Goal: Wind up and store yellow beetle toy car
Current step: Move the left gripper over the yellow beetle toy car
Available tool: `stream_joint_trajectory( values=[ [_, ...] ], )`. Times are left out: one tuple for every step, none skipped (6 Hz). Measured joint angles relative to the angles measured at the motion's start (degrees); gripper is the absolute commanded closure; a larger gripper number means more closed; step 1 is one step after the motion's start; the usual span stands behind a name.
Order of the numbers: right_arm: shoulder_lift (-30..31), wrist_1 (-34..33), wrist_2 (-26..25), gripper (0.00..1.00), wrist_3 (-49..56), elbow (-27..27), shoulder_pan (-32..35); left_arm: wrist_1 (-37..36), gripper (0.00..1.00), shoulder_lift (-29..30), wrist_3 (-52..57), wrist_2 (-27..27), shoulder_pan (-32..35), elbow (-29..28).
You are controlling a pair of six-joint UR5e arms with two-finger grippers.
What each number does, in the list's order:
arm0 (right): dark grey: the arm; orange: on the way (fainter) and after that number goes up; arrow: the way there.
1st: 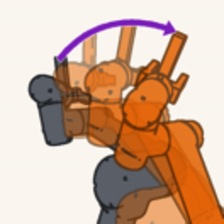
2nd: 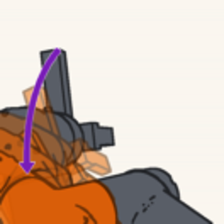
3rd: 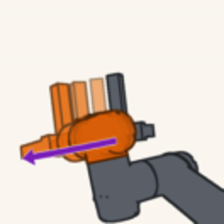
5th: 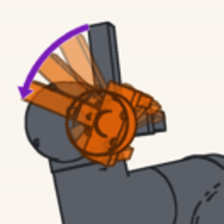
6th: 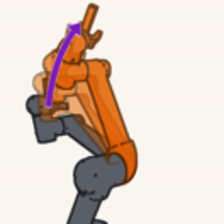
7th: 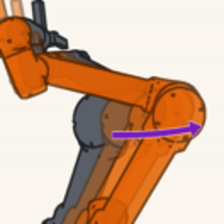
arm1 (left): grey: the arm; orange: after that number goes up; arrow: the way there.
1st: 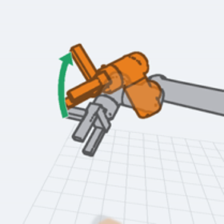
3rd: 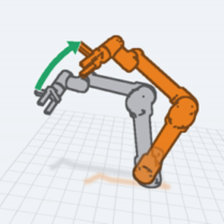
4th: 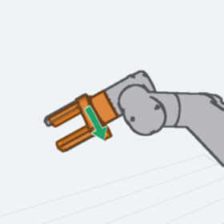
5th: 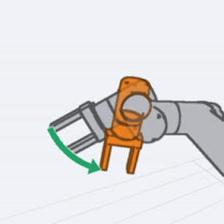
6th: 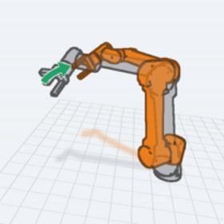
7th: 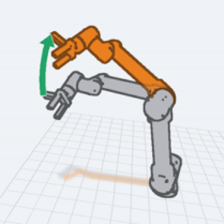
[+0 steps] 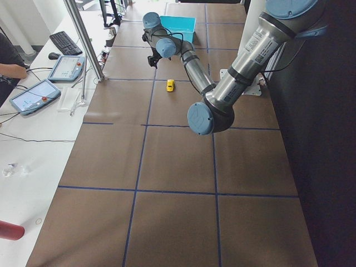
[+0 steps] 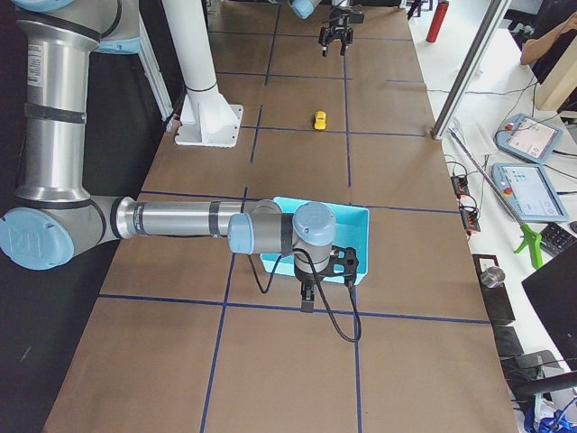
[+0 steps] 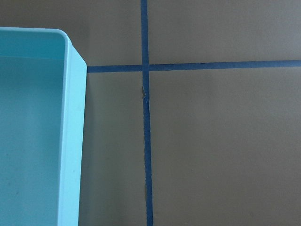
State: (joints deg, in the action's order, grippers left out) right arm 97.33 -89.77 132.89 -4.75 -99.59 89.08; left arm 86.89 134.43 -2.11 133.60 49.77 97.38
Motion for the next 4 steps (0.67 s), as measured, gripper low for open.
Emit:
stream_joint_trajectory(
  values=[
    [0.01,0.02,0.00,0.00,0.00,0.00,-0.03,-6.25,0.00,5.10,9.45,-5.89,-2.89,-3.70],
    [0.03,0.03,0.00,0.00,0.00,-0.02,-0.02,-15.74,0.00,9.29,20.50,-11.71,-6.03,-5.45],
    [0.08,0.04,0.00,0.00,0.00,-0.06,0.02,-20.85,0.00,11.48,26.16,-16.63,-8.72,-6.17],
    [0.17,0.04,0.00,0.00,0.00,-0.08,0.04,-23.37,0.00,12.72,28.71,-21.75,-11.24,-6.51]
  ],
)
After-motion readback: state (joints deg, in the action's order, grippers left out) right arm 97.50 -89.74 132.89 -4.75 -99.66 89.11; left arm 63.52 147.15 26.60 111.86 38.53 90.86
